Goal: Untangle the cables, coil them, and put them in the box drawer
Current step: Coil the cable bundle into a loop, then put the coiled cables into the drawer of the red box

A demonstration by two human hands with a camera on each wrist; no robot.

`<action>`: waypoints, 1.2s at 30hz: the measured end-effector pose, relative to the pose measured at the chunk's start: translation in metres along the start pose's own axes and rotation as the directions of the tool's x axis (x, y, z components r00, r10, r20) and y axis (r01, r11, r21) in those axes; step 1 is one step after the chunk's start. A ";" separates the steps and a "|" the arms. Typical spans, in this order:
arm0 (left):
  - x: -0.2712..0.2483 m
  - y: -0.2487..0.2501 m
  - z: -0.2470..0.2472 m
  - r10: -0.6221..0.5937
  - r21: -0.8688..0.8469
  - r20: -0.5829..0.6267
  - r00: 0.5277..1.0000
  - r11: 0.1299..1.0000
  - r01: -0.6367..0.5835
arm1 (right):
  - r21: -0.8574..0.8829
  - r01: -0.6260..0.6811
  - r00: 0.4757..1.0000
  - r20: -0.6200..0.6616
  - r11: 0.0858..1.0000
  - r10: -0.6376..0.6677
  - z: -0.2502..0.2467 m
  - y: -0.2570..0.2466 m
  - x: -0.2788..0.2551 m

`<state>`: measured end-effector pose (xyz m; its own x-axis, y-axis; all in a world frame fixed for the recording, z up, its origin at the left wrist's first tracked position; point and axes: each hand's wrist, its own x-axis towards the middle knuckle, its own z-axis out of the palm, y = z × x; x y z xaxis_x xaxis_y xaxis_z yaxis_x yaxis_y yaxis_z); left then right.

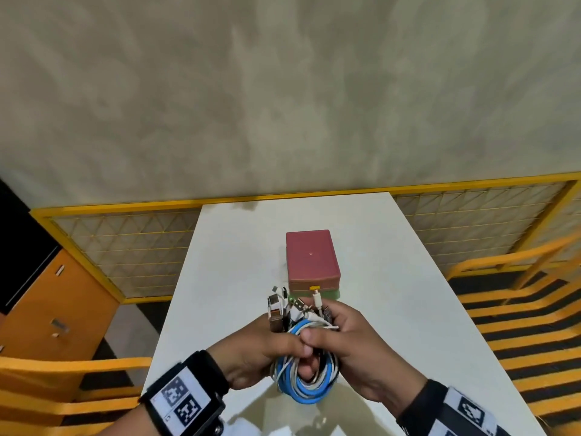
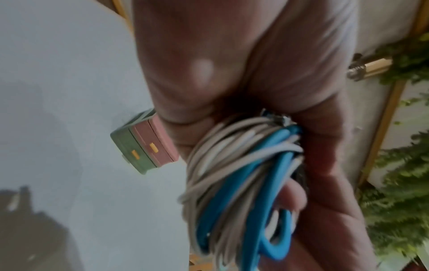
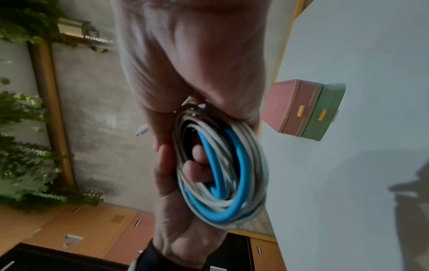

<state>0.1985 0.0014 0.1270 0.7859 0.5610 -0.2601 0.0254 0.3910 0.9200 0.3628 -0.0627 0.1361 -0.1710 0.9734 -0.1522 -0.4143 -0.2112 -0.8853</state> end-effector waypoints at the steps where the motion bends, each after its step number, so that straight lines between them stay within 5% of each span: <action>1: 0.001 -0.003 0.002 0.014 0.030 -0.045 0.999 0.999 -0.012 | -0.004 0.003 1.000 -0.026 1.000 -0.004 -0.001 0.003 0.002; 6: 0.012 -0.015 -0.004 0.022 0.243 -0.157 0.987 0.970 0.017 | -0.077 -0.013 0.985 -0.170 0.997 -0.001 -0.004 0.017 0.017; 13: 0.026 -0.027 -0.018 -0.213 0.092 -0.102 0.972 0.971 0.222 | 0.027 -0.267 0.959 -0.095 0.963 0.268 -0.025 0.031 0.032; 20: 0.060 -0.061 -0.006 -0.165 -0.160 -0.264 0.950 0.979 0.125 | -0.141 -0.369 0.929 -0.042 0.918 0.367 -0.061 0.037 0.057; 28: 0.089 -0.082 -0.021 -0.192 -0.326 -0.370 0.909 0.943 0.066 | -0.329 -0.603 0.795 -0.168 0.727 0.583 -0.091 0.050 0.102; 36: 0.095 -0.089 -0.056 -0.218 -0.545 -0.278 0.935 0.838 0.033 | -0.062 -0.581 0.811 -0.139 0.812 0.569 -0.081 0.043 0.126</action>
<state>0.2361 0.0610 0.0036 0.5578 0.6423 -0.5257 -0.2892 0.7441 0.6022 0.3959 0.0581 0.0428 -0.2499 0.6812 -0.6882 -0.1815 -0.7311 -0.6577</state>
